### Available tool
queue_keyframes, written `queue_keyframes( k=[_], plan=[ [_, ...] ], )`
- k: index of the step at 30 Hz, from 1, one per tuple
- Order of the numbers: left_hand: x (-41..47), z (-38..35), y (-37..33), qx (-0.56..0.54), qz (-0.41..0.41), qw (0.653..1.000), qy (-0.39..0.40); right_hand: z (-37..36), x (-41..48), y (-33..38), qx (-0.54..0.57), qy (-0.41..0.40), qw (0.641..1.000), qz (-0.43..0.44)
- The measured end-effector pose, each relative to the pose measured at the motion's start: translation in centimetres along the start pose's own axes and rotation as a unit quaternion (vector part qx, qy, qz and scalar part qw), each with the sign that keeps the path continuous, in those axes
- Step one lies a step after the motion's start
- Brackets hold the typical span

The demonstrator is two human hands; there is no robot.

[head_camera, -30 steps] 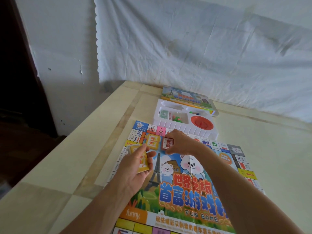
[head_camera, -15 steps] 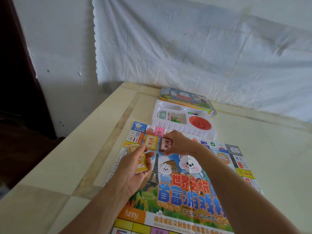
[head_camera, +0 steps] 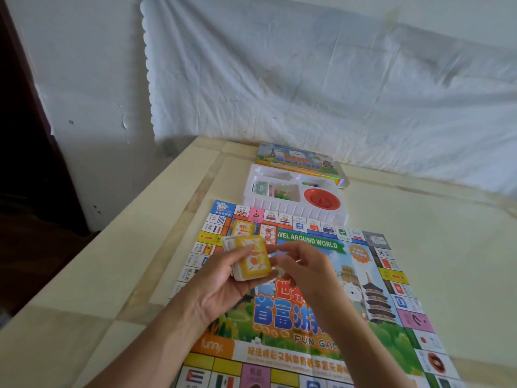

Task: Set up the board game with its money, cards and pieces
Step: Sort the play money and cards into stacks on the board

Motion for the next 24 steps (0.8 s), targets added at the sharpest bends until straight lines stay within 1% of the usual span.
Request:
queue_keyframes(
  k=[2, 5, 8, 11, 13, 15, 16, 21, 24],
  plan=[
    [-0.1, -0.3, 0.3, 0.044, -0.001, 0.999, 0.005, -0.3, -0.7, -0.6, 0.050, -0.006, 0.999, -0.016],
    [0.0, -0.3, 0.6, 0.085, -0.002, 0.996, 0.005, -0.6, -1.0, -1.1, 0.068, -0.019, 0.997, -0.010],
    [0.0, -0.8, 0.9, 0.090, 0.000, 0.995, 0.034, -0.5, -1.2, -1.6, 0.084, -0.032, 0.996, -0.006],
    [0.0, -1.0, 0.8, 0.090, -0.002, 0.995, 0.052, 0.5, -1.3, -2.0, 0.146, -0.045, 0.988, -0.025],
    [0.0, -1.1, 0.8, 0.140, -0.018, 0.989, 0.039, 0.9, -1.5, -1.8, 0.176, -0.041, 0.983, -0.034],
    [0.1, -0.8, 0.9, 0.191, -0.032, 0.981, 0.002, 1.0, -1.7, -1.7, 0.187, -0.033, 0.981, -0.032],
    [0.1, -0.7, 0.9, 0.199, -0.034, 0.979, -0.009, 0.9, -1.7, -1.6, 0.186, -0.030, 0.982, -0.030],
    [0.2, -0.7, 0.7, 0.137, -0.023, 0.990, 0.017, 1.1, -1.7, -2.0, 0.200, -0.040, 0.978, -0.044],
    [0.2, -0.5, 0.7, 0.185, -0.043, 0.982, -0.013, 1.2, -1.7, -2.1, 0.199, -0.033, 0.978, -0.050]
  ],
)
Point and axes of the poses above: each hand's wrist, its own x-axis towards the middle knuckle, its own z-axis out of the back of the hand, y = z × x, the point moved 7 cm from there along x, towards the middle knuckle, and after that the axes turned 12 degrees about x, right-handed, at the moved point
